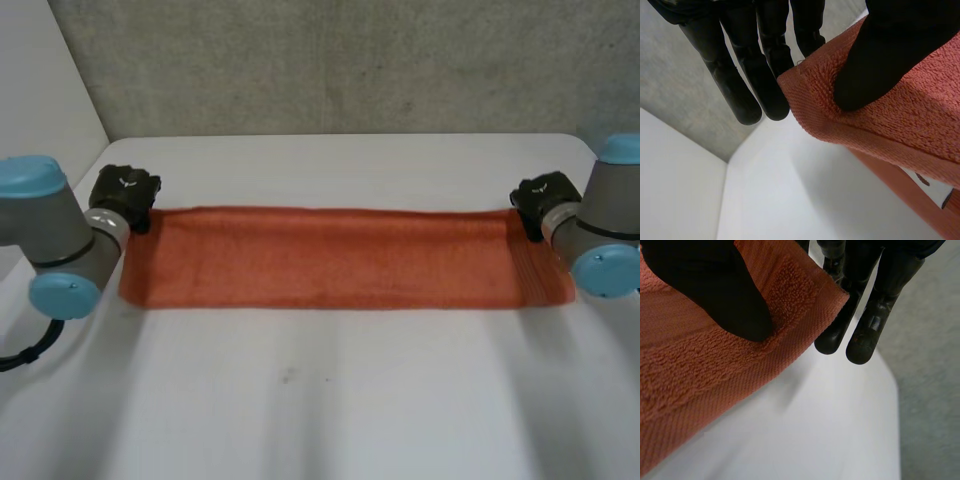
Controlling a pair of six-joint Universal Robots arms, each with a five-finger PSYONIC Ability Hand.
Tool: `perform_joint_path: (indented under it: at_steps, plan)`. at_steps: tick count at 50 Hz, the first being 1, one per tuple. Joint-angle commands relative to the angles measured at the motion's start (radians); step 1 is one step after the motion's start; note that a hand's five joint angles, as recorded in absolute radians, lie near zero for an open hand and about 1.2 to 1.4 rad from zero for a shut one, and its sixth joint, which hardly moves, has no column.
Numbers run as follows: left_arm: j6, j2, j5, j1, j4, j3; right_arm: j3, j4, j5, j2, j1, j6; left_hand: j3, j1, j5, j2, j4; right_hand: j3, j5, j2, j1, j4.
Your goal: Fold the laundry
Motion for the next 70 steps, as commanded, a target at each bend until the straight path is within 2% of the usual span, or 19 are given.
perform_joint_path:
  at_steps: [1, 2, 3, 4, 5, 6, 12, 17, 26, 33, 40, 44, 47, 51, 53, 60, 63, 68, 70]
  plan:
    - [0.002, -0.032, 0.004, -0.010, 0.160, -0.002, -0.049, -0.152, 0.024, 0.031, 0.011, 0.002, 0.207, 0.255, 0.252, 0.195, 0.201, 0.132, 0.142, 0.877, 0.330, 0.123]
    - [0.002, -0.032, 0.007, -0.010, 0.166, -0.007, -0.049, -0.161, 0.033, 0.034, 0.011, 0.002, 0.051, 0.098, 0.095, 0.039, 0.044, -0.429, -0.420, 0.315, -0.232, -0.439]
    - [0.002, -0.031, 0.008, -0.011, 0.169, -0.011, -0.048, -0.161, 0.042, 0.035, 0.013, 0.002, -0.177, -0.130, -0.133, -0.190, -0.184, -0.790, -0.780, -0.045, -0.592, -0.799]
    - [0.002, -0.029, 0.011, -0.017, 0.171, -0.019, -0.048, -0.160, 0.053, 0.037, 0.013, 0.002, -0.709, -0.662, -0.664, -0.721, -0.715, -1.009, -1.000, -0.265, -0.812, -1.019]
    - [0.002, -0.028, 0.013, -0.020, 0.171, -0.025, -0.045, -0.160, 0.067, 0.037, 0.013, 0.003, -0.944, -0.896, -0.899, -0.956, -0.950, -1.009, -1.000, -0.265, -0.812, -1.019]
    - [0.002, -0.024, 0.017, -0.025, 0.171, -0.034, -0.039, -0.158, 0.094, 0.035, 0.014, 0.008, -1.014, -0.967, -0.970, -1.026, -1.021, -1.009, -1.000, -0.265, -0.812, -1.019]
    - [0.002, 0.055, 0.027, -0.062, 0.182, -0.123, 0.042, -0.155, 0.122, -0.020, 0.014, 0.055, -1.014, -0.967, -0.970, -1.026, -1.021, -1.009, -1.000, -0.265, -0.812, -1.019]
    - [-0.003, 0.147, 0.027, -0.066, 0.180, -0.200, 0.182, -0.157, 0.110, -0.190, 0.002, 0.155, -1.014, -0.967, -0.970, -1.026, -1.021, -1.009, -1.000, -0.265, -0.812, -1.019]
    - [-0.009, 0.350, 0.025, -0.066, 0.177, -0.389, 0.504, -0.140, -0.037, -0.434, -0.007, 0.229, -1.014, -0.967, -0.970, -1.026, -1.021, -1.009, -1.000, -0.265, -0.812, -1.019]
    - [-0.026, 0.427, 0.025, -0.069, 0.179, -0.534, 0.636, -0.097, -0.111, -0.465, -0.073, 0.229, -1.014, -0.967, -0.970, -1.026, -1.021, -1.009, -1.000, -0.265, -0.812, -1.019]
    - [-0.058, 0.430, 0.025, -0.082, 0.188, -0.591, 0.665, -0.114, -0.162, -0.443, -0.112, 0.216, -1.014, -0.967, -0.970, -1.026, -1.021, -0.849, -0.840, -0.105, -0.652, -0.859]
    - [-0.058, 0.430, 0.025, -0.082, 0.217, -0.616, 0.658, -0.146, -0.179, -0.391, -0.141, 0.224, -1.014, -0.967, -0.970, -1.026, -1.021, -0.720, -0.711, 0.024, -0.523, -0.730]
    - [-0.058, 0.430, 0.025, -0.082, 0.240, -0.625, 0.655, -0.202, -0.196, -0.331, -0.150, 0.215, -1.014, -0.967, -0.970, -1.026, -1.021, -0.497, -0.488, 0.247, -0.300, -0.507]
    - [-0.058, 0.428, 0.024, -0.082, 0.244, -0.628, 0.642, -0.262, -0.200, -0.317, -0.155, 0.215, -1.014, -0.967, -0.970, -1.026, -1.021, 0.122, 0.131, 0.866, 0.319, 0.112]
    - [-0.060, 0.430, 0.024, -0.082, 0.244, -0.631, 0.632, -0.279, -0.203, -0.311, -0.165, 0.215, -1.014, -0.967, -0.970, -1.026, -1.021, 0.213, 0.222, 0.957, 0.410, 0.203]
    - [-0.060, 0.430, 0.024, -0.085, 0.244, -0.639, 0.572, -0.262, -0.174, -0.273, -0.202, 0.187, -1.014, -0.967, -0.970, -1.026, -1.021, 0.213, 0.222, 0.957, 0.410, 0.203]
    - [-0.060, 0.431, 0.024, -0.088, 0.244, -0.648, 0.546, -0.265, -0.127, -0.281, -0.244, 0.122, -1.014, -0.967, -0.970, -1.026, -1.021, 0.213, 0.222, 0.957, 0.410, 0.203]
    - [-0.060, 0.433, 0.020, -0.088, 0.244, -0.651, 0.457, -0.259, 0.072, -0.281, -0.312, -0.139, -1.014, -0.967, -0.970, -1.026, -1.021, 0.213, 0.222, 0.957, 0.410, 0.203]
    - [-0.060, 0.433, 0.019, -0.088, 0.244, -0.653, 0.438, -0.270, 0.111, -0.279, -0.313, -0.202, -1.014, -0.967, -0.970, -1.026, -1.021, 0.213, 0.222, 0.957, 0.410, 0.203]
